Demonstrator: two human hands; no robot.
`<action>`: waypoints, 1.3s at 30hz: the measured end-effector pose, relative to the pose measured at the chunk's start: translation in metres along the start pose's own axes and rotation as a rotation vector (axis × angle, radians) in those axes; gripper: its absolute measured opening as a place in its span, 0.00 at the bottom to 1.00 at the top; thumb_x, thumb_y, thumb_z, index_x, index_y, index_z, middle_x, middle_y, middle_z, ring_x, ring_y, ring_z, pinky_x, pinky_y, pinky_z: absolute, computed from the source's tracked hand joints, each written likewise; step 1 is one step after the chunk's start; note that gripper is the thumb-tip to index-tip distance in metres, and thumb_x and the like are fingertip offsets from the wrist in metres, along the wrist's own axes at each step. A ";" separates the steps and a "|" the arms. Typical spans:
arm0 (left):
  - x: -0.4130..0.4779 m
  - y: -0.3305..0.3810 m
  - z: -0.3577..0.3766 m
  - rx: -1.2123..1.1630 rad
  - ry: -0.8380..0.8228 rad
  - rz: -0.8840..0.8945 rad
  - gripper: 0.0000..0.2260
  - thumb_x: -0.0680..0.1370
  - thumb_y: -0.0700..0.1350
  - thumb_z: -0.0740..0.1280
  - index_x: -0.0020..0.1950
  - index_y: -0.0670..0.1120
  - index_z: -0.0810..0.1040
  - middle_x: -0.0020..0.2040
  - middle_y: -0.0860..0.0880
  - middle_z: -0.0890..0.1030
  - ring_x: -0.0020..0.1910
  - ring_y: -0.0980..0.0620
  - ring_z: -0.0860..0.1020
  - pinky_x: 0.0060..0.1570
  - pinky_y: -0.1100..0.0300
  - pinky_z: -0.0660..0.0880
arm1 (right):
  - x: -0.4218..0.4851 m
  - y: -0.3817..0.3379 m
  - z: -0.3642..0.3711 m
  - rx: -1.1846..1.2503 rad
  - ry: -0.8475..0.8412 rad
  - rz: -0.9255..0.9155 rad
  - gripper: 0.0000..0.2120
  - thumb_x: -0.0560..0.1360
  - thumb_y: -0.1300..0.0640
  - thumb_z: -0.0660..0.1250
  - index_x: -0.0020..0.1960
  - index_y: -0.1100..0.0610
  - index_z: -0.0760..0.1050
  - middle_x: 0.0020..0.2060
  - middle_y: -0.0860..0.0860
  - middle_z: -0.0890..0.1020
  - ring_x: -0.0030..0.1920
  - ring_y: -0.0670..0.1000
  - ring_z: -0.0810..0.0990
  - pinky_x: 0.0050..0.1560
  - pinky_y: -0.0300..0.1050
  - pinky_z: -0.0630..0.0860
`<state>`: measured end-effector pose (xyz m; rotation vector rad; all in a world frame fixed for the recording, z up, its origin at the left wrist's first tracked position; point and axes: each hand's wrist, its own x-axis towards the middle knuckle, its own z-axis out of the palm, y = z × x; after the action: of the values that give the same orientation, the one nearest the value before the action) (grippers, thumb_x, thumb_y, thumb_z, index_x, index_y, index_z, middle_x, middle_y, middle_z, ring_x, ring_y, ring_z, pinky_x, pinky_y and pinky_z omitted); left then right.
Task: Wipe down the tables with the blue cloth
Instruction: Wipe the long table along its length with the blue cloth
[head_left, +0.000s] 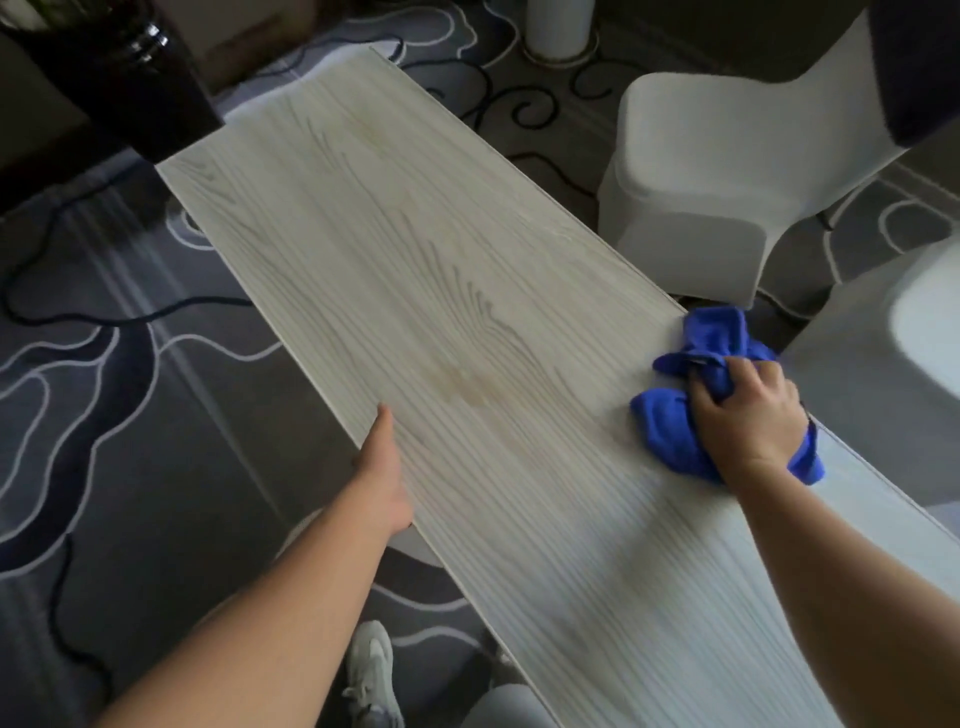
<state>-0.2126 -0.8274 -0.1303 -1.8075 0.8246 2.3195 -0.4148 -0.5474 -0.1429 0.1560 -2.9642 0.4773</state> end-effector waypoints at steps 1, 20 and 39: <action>-0.001 0.001 -0.001 -0.002 -0.010 -0.006 0.37 0.74 0.69 0.56 0.74 0.46 0.66 0.71 0.38 0.71 0.68 0.37 0.71 0.68 0.33 0.64 | -0.014 -0.019 0.003 0.031 -0.013 -0.073 0.19 0.69 0.42 0.62 0.46 0.57 0.77 0.45 0.60 0.79 0.45 0.65 0.77 0.44 0.54 0.72; -0.011 0.111 -0.048 0.246 -0.024 0.087 0.27 0.77 0.61 0.58 0.73 0.51 0.63 0.75 0.44 0.66 0.73 0.42 0.64 0.65 0.41 0.64 | -0.211 -0.147 0.013 0.064 -0.167 -0.380 0.14 0.65 0.43 0.67 0.45 0.50 0.78 0.40 0.52 0.79 0.35 0.57 0.75 0.37 0.46 0.69; 0.038 0.157 -0.021 0.267 0.143 -0.137 0.41 0.67 0.74 0.60 0.73 0.50 0.62 0.69 0.40 0.72 0.62 0.34 0.75 0.58 0.28 0.69 | 0.096 -0.124 0.055 0.037 -0.023 -0.104 0.27 0.66 0.38 0.58 0.53 0.56 0.79 0.50 0.61 0.78 0.47 0.65 0.75 0.46 0.53 0.72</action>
<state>-0.2659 -0.9805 -0.1120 -1.8617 0.9444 1.9130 -0.5004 -0.6896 -0.1430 0.3207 -2.9525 0.5207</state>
